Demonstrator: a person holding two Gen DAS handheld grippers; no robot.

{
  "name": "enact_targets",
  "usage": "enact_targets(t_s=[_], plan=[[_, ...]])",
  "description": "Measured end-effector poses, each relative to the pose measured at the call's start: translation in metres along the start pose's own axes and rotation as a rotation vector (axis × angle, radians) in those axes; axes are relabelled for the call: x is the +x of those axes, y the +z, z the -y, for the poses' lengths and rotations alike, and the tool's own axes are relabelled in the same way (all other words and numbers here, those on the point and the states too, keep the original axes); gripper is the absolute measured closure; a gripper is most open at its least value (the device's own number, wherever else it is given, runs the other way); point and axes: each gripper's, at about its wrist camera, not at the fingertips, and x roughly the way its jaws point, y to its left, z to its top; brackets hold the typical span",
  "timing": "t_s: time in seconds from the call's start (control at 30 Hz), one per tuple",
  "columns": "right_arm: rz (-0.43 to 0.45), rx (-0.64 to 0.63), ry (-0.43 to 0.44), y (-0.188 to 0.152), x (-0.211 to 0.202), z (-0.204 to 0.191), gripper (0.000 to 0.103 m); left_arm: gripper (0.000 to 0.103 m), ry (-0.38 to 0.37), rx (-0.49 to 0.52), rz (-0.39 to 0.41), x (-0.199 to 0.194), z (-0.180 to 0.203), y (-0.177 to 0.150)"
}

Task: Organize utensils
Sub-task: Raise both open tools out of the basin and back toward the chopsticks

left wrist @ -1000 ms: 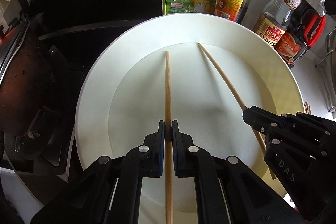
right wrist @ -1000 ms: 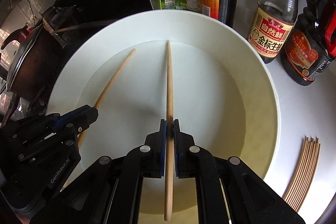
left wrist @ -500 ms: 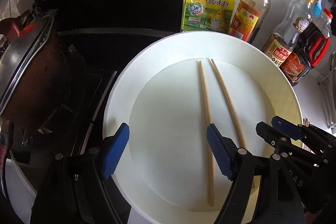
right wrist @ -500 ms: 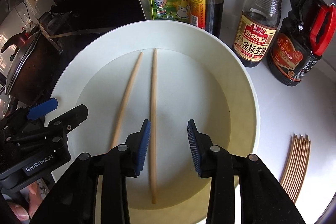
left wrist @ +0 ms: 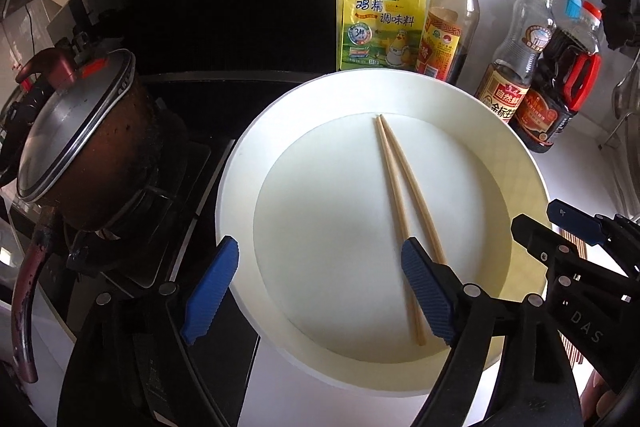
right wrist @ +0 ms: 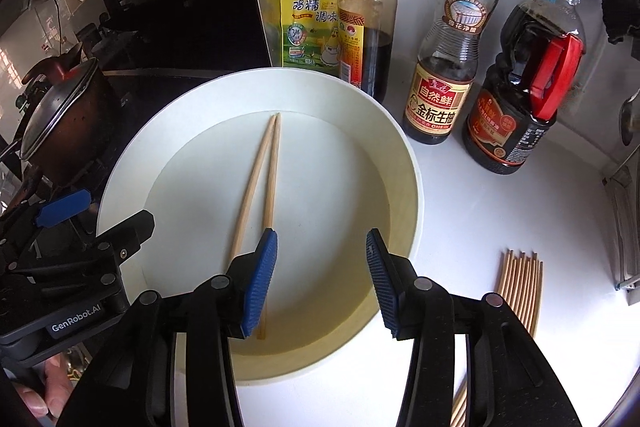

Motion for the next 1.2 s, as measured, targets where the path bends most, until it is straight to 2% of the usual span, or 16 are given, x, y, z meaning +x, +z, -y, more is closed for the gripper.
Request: enact_targets(t_s=[0.33, 0.83, 1.2], plan=[[0.036, 0.022, -0.031, -0.026, -0.031, 0.021, 0.053, 0.016, 0.017, 0.023, 0.038, -0.031, 0.02, -0.018], [0.028, 0.168, -0.139, -0.091, -0.074, 0.109, 0.052, 0.012, -0.091, 0.135, 0.058, -0.057, 0.1, -0.04], [-0.008, 0.272, -0.189, -0.143, -0.085, 0.162, 0.052, 0.011, -0.15, 0.213, 0.027, -0.056, 0.16, -0.064]])
